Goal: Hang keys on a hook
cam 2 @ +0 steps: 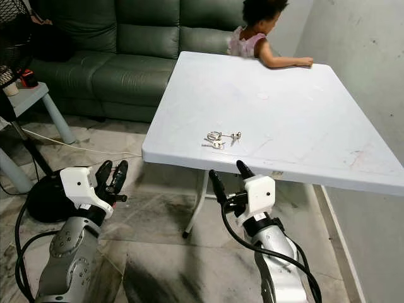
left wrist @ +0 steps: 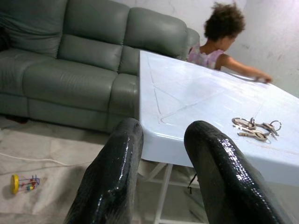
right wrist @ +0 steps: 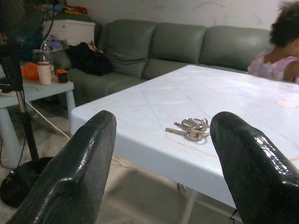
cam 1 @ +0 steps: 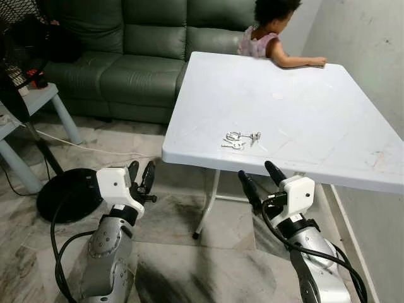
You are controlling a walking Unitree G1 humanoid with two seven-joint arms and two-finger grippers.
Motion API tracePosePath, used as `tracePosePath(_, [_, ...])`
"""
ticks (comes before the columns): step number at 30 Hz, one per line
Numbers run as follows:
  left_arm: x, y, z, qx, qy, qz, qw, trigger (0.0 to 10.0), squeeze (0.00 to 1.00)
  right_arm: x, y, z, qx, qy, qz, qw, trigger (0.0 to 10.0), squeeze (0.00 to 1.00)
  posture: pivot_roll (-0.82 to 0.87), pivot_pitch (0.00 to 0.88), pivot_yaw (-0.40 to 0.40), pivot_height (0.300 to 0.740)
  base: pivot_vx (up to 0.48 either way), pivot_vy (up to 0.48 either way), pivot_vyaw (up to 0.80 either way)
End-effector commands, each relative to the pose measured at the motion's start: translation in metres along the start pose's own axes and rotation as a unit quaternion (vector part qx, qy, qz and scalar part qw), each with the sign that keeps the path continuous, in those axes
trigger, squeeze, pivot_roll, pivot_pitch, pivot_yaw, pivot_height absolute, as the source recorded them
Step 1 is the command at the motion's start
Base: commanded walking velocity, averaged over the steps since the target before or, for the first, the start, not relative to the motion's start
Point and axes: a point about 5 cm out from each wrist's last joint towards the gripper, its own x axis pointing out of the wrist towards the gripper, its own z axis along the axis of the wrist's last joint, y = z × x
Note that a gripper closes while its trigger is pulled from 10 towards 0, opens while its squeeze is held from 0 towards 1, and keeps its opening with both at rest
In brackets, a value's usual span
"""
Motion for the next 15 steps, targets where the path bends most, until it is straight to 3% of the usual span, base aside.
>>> tracePosePath(1, [0.0000, -0.0036, 0.0021, -0.002, 0.001, -0.005, 1.000, 10.0, 0.00, -0.0002, -0.0038, 0.0054, -0.006, -0.005, -0.008, 1.000, 10.0, 0.00, 0.11, 0.000, -0.071, 0.740, 0.315, 0.000, 0.00])
tracePosePath(15, [0.0017, -0.0100, 0.0007, -0.012, 0.010, -0.019, 1.000, 10.0, 0.00, -0.0003, -0.0034, 0.0063, -0.005, -0.002, -0.007, 1.000, 10.0, 0.00, 0.10, 0.000, -0.068, 0.740, 0.362, 0.000, 0.00])
